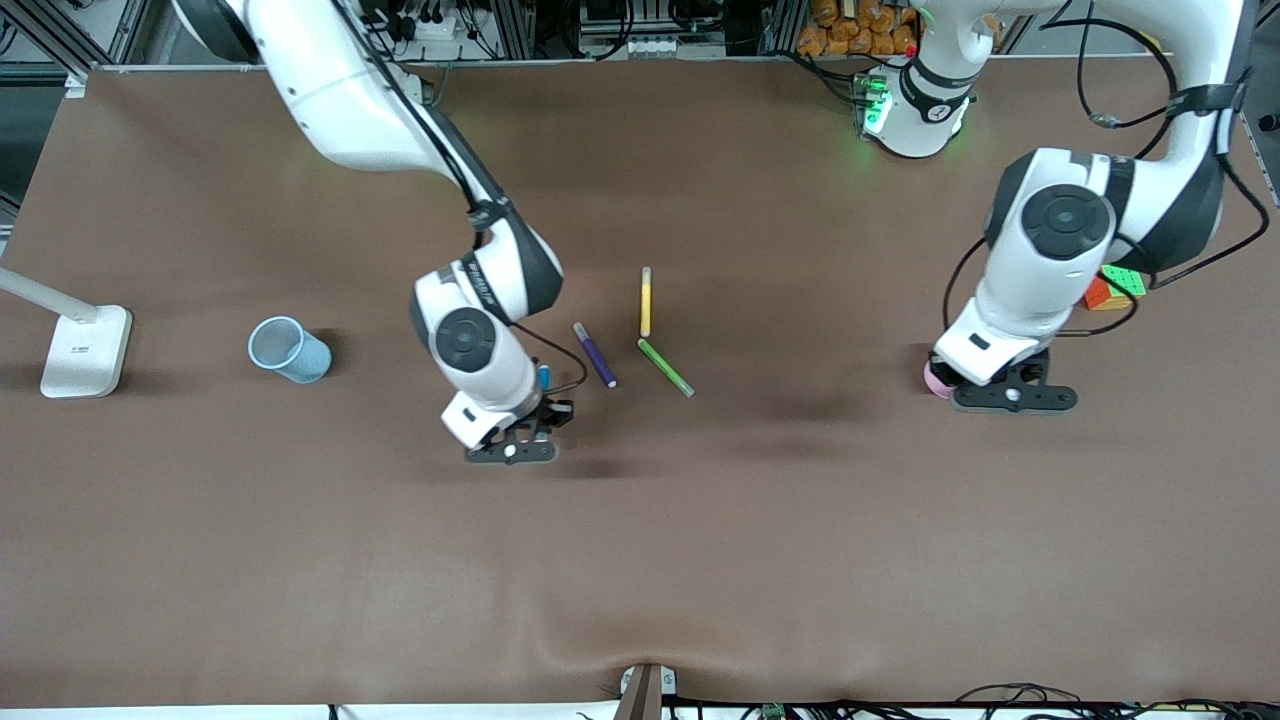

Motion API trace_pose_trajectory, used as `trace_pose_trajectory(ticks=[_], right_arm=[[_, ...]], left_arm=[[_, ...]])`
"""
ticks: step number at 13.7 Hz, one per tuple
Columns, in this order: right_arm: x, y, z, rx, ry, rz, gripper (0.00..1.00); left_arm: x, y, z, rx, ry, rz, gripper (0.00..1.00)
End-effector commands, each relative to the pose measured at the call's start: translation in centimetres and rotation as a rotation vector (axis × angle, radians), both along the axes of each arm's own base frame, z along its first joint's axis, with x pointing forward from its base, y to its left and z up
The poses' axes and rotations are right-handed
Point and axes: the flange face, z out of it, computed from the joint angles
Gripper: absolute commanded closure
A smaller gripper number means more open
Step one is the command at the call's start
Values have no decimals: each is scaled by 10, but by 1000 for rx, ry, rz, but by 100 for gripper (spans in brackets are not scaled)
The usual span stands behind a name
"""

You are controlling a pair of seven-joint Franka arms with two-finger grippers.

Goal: Place pink and blue markers in matching cups
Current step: 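Carry the pink marker to the pink cup while the right carries blue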

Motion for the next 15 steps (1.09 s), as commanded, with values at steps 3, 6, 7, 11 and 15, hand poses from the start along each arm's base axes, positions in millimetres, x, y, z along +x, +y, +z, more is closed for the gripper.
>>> trace_pose_trajectory(ticks=[3, 6, 7, 11, 15], right_arm=[[-3, -36, 74, 1, 41, 145, 100], [-1, -75, 108, -8, 84, 255, 100], [4, -95, 114, -5, 87, 303, 100], [16, -188, 123, 105, 162, 462, 100], [19, -271, 117, 217, 172, 681, 100]], left_arm=[[-31, 34, -10, 33, -133, -140, 100], [-45, 51, -29, 32, -173, -171, 100], [-51, 52, -34, 30, -166, -169, 100], [-62, 55, -47, 17, -150, -137, 100], [-72, 55, -60, 1, -136, -111, 99]])
